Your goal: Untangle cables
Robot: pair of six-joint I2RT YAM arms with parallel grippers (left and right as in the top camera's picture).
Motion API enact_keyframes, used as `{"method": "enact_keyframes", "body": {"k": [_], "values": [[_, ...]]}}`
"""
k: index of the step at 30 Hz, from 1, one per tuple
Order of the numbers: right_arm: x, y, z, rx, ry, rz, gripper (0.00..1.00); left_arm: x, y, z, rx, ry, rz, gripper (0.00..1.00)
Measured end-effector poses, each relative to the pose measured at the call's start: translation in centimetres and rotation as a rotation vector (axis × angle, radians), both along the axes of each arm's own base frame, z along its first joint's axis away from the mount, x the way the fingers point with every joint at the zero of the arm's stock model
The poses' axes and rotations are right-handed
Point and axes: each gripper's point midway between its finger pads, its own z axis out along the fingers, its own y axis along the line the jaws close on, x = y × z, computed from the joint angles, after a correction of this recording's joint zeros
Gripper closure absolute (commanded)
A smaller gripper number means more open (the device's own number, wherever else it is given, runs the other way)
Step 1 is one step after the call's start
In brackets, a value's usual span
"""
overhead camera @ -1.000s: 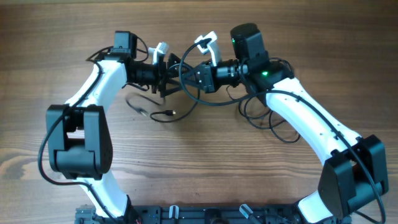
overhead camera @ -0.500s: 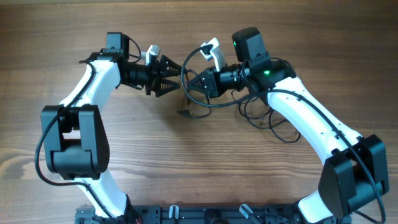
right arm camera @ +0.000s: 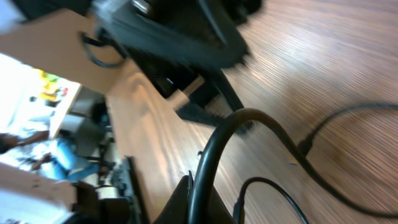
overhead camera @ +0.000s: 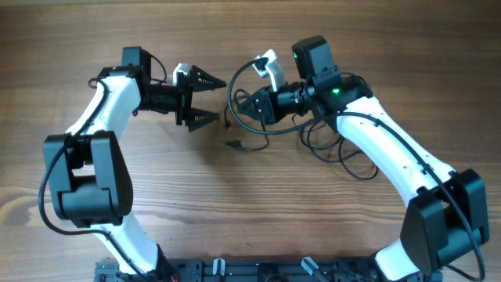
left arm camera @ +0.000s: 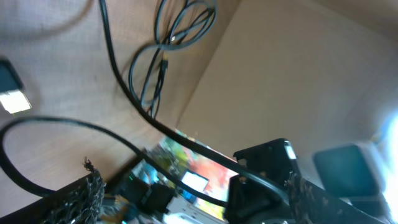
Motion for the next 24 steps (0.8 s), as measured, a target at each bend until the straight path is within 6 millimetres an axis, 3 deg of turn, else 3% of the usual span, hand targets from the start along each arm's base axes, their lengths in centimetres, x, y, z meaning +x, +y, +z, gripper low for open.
{"method": "enact_keyframes", "body": {"k": [5,21,24], "values": [[-0.6,1.0,2.0,0.105,-0.004,0.066,0.96,-1.4,-0.7,0.1,-0.006,0.111,-0.012,0.06],[-1.2,1.1,2.5,0.133,0.026,0.09,0.96,-4.6,-2.4,0.8,-0.028,0.39,-0.035,0.05],[-1.3,1.1,2.5,0.137,0.028,0.094,0.96,-4.9,-3.1,0.9,-0.028,0.395,-0.055,0.12]]}}
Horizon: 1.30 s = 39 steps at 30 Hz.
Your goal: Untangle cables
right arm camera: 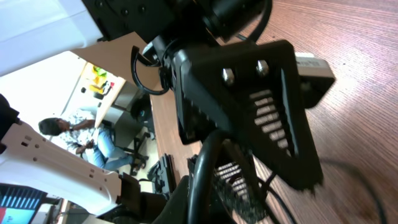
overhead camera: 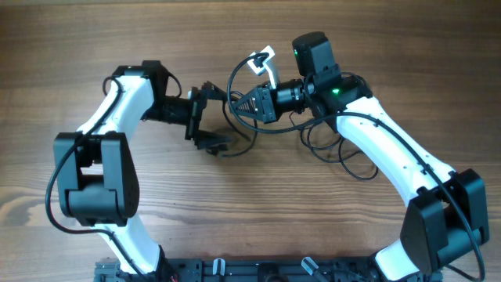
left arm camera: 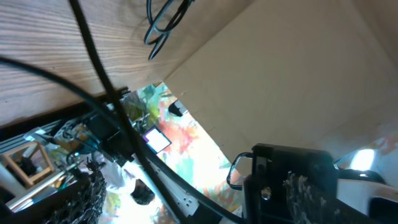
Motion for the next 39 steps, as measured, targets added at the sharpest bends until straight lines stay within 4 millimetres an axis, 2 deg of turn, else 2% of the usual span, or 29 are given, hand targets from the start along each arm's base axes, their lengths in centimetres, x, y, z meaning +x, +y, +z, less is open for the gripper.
{"method": "enact_keyframes", "body": {"k": [6,13,19,20,22,23,25,28,30,32,35,36,37,39], "values": [[-0.1,0.1,0.0,0.0,0.0,0.002,0.96,-0.3,-1.0,0.1,-0.007,-0.005,-0.025,0.21],[-0.6,0.7,0.0,0.0,-0.007,0.018,0.96,-0.9,-1.2,0.2,-0.004,0.039,-0.033,0.21],[-0.1,0.5,-0.4,-0.028,-0.016,-0.012,0.96,-1.9,-2.2,0.2,0.006,0.071,-0.066,0.21],[-0.1,0.5,-0.4,-0.031,-0.015,-0.013,0.96,-1.9,-2.2,0.1,0.009,0.072,-0.067,0.23],[-0.1,0.5,-0.6,-0.037,-0.011,-0.017,0.96,-1.9,-2.2,0.0,0.015,0.071,-0.068,0.39],[-0.1,0.5,-0.6,-0.039,-0.009,-0.017,0.96,-1.8,-2.2,0.0,0.015,0.07,-0.067,0.55],[-0.3,0.5,-0.7,-0.042,-0.005,-0.015,0.96,-1.5,-2.3,-0.1,0.011,0.046,-0.066,0.76],[-0.3,0.6,-0.7,-0.04,-0.005,-0.013,0.96,-0.6,-2.6,-0.3,0.0,-0.05,-0.073,0.93],[-0.3,0.5,-0.6,-0.037,-0.003,-0.011,0.96,0.0,-2.8,-0.4,-0.005,-0.107,-0.075,0.95],[-0.4,0.6,-0.5,-0.031,-0.002,-0.005,0.96,0.7,-2.8,-0.5,-0.01,-0.168,-0.074,0.92],[-0.5,0.6,-0.4,-0.025,-0.002,0.0,0.96,1.0,-2.5,-0.5,-0.011,-0.184,-0.067,0.68],[-0.5,0.6,-0.4,-0.026,-0.001,0.0,0.96,0.9,-2.4,-0.5,-0.009,-0.17,-0.063,0.64],[-0.5,0.6,-0.4,-0.027,0.0,0.0,0.96,0.8,-2.3,-0.4,-0.01,-0.157,-0.062,0.52],[-0.5,0.6,-0.5,-0.031,0.001,-0.003,0.96,0.6,-2.1,-0.4,-0.009,-0.13,-0.057,0.19]]}}
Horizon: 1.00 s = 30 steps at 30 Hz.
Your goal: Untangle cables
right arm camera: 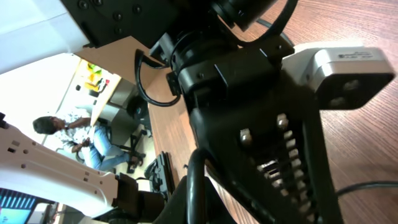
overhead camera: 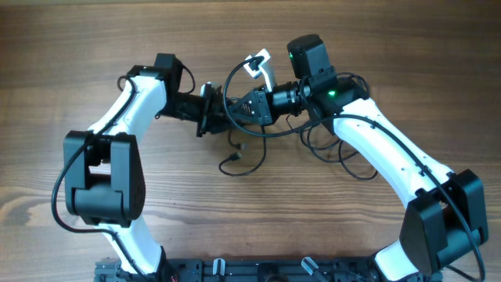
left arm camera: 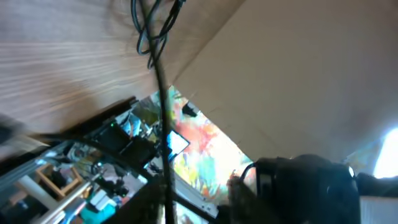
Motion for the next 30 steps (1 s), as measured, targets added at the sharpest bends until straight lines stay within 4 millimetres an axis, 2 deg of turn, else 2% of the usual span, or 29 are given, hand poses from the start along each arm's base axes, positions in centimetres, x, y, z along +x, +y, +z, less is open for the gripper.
{"method": "enact_keyframes", "body": {"k": [2,3,9,20,30], "values": [[0.2,-0.1,-0.2,-0.011,-0.005,-0.013,0.96,-0.2,0.1,0.1,0.0,0.027,0.004,0.11],[0.4,-0.1,-0.4,-0.021,-0.006,-0.022,0.96,-0.4,0.2,0.1,0.001,0.046,0.007,0.11],[0.6,-0.3,-0.7,-0.042,-0.009,-0.041,0.96,-2.1,0.7,0.6,0.015,0.215,0.018,0.14],[0.1,0.3,-0.8,-0.051,0.021,-0.041,0.96,-3.4,1.5,1.4,0.025,0.369,0.04,0.2],[-0.6,0.6,-0.2,-0.015,0.055,-0.009,0.96,-3.4,1.4,1.7,0.005,0.371,0.042,0.57]]}}
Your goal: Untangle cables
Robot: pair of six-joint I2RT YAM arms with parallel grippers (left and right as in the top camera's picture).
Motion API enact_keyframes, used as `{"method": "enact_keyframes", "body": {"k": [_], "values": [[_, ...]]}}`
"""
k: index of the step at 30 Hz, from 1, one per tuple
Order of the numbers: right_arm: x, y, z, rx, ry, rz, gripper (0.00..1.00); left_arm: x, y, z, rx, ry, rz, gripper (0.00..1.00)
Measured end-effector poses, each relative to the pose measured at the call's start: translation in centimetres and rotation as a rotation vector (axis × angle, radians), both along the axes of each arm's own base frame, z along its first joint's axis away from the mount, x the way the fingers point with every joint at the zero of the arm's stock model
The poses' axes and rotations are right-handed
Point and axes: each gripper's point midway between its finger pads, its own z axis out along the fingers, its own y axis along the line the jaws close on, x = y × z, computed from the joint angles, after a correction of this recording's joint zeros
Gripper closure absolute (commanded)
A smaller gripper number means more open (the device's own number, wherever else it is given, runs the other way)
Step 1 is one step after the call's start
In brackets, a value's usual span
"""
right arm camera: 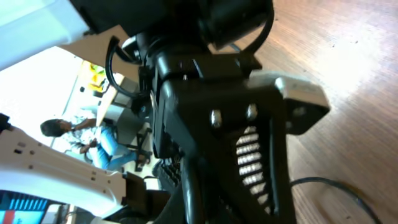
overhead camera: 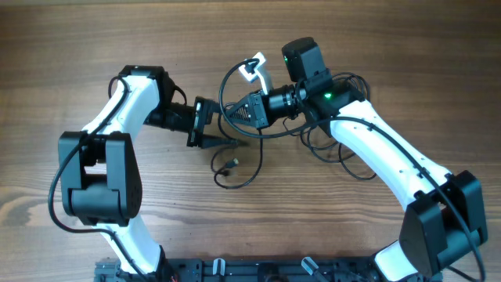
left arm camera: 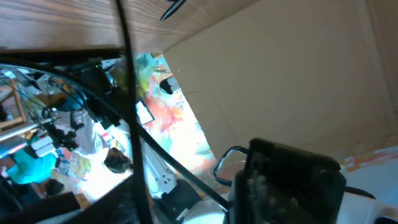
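Note:
A black cable [overhead camera: 225, 84] loops over the wood table, with a white plug [overhead camera: 252, 67] at its top and a loose connector end [overhead camera: 227, 164] below. My right gripper [overhead camera: 237, 113] points left and is shut on the cable [right arm camera: 189, 186], which rises from between its fingers [right arm camera: 189, 208]. My left gripper [overhead camera: 210, 125] faces it from the left, close by and open. In the left wrist view the cable [left arm camera: 127, 93] runs down past the left finger, with a wide gap between the jaws [left arm camera: 199, 196].
More black cable lies in a tangle [overhead camera: 337, 145] under and beside the right arm. The bare wooden table [overhead camera: 94, 235] stretches to the left and front. Both arm bases stand at the near edge.
My left gripper has moved back to the left and a little lower, away from the right gripper. The loose cable end lies slightly further left. The right gripper still holds the cable.
First my left gripper stood open left of the cable while the right gripper held the loop. It then stood near the right gripper with the cable between its jaws, then closer still, with the loose end lower on the table. Now it is drawn back left.

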Motion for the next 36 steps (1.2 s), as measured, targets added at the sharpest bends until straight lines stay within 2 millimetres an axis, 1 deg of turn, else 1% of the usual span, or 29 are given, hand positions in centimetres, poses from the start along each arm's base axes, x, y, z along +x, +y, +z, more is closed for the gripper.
{"method": "enact_keyframes", "body": {"k": [5,8,10,12,15,16,17,20,26,27,29,31,32,36], "values": [[0.4,-0.2,0.1,0.003,-0.008,-0.009,0.96,-0.1,0.0,-0.1,0.004,-0.01,-0.006,0.68],[0.5,-0.2,0.0,-0.004,-0.012,-0.017,0.96,0.1,-0.2,-0.2,0.001,-0.039,-0.014,0.77],[0.5,-0.2,-0.1,-0.005,-0.013,-0.017,0.96,0.5,-0.5,-0.5,-0.003,-0.093,-0.02,0.84],[0.5,-0.2,0.0,-0.004,-0.014,-0.016,0.96,1.0,-0.6,-0.7,-0.006,-0.138,-0.02,0.87],[0.3,-0.1,0.1,0.006,-0.008,-0.004,0.96,2.4,-0.7,-1.2,-0.01,-0.244,-0.014,0.93],[0.2,-0.1,0.3,0.013,-0.007,0.003,0.96,2.5,-0.7,-1.2,-0.01,-0.252,-0.014,0.95],[0.0,0.0,0.4,0.021,-0.005,0.012,0.96,3.4,-0.5,-1.5,-0.004,-0.295,-0.004,0.95],[-0.7,0.2,0.7,0.046,0.009,0.047,0.96,4.8,0.4,-2.0,0.029,-0.331,0.025,0.94],[-1.5,0.5,0.5,0.072,0.039,0.095,0.96,6.8,2.7,-2.7,0.097,-0.362,0.093,0.92],[-1.6,0.5,0.5,0.075,0.041,0.1,0.96,7.2,3.2,-2.9,0.117,-0.378,0.103,0.89],[-1.8,0.6,0.8,0.093,0.034,0.118,0.96,8.0,4.3,-3.6,0.17,-0.406,0.123,0.87],[-2.1,0.6,1.5,0.118,0.026,0.139,0.96,8.9,6.0,-4.7,0.252,-0.428,0.147,0.85],[-2.2,0.6,1.8,0.127,0.017,0.144,0.96,9.3,6.9,-5.3,0.297,-0.435,0.159,0.82],[-2.9,0.2,4.2,0.163,-0.039,0.158,0.96,10.1,10.2,-7.4,0.458,-0.436,0.189,0.8]]}}
